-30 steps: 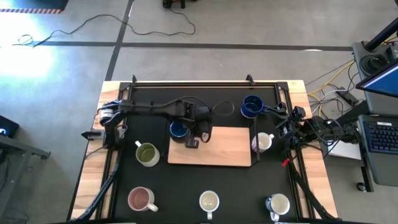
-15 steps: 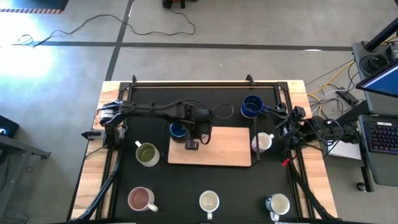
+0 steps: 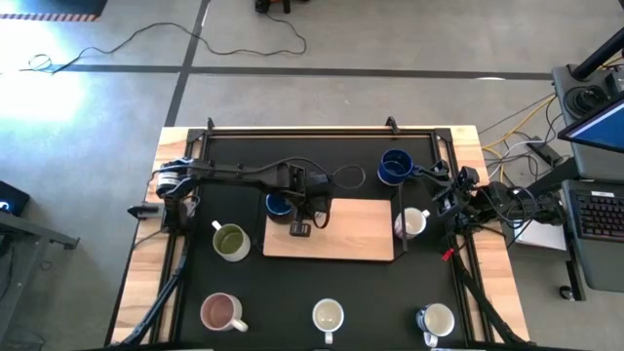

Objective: Place coffee mugs
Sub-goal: Put the top blue patterned mug on the shelf

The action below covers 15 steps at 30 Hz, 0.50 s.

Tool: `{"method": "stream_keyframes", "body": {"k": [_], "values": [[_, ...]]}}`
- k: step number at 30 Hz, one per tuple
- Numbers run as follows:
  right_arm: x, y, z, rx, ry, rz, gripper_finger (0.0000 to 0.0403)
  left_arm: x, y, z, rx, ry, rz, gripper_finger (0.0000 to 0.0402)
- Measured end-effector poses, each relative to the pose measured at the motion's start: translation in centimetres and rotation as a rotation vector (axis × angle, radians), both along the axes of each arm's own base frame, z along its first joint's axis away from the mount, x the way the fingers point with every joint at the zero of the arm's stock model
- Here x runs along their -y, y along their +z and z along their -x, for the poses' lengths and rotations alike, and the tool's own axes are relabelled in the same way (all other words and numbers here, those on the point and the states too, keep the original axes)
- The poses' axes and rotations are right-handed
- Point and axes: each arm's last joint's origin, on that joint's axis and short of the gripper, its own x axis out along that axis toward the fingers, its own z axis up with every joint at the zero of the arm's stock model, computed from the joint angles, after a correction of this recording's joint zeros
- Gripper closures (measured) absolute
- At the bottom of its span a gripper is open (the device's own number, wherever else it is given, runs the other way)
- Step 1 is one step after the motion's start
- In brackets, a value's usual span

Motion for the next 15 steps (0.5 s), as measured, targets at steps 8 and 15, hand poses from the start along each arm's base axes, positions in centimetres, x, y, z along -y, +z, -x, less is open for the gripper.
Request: {"method": "stream_keyframes", "body": {"k": [8, 15], "values": [[0.00, 0.00, 0.00, 0.000, 0.000, 0.000, 0.0335, 0.17, 0.00, 0.00, 0.000, -0.013, 0.025, 0.0383], [0.00, 0.00, 0.00, 0.000, 0.000, 0.000, 0.0335, 0.41, 0.00, 0.00, 0.000, -0.026, 0.038, 0.0383]]}}
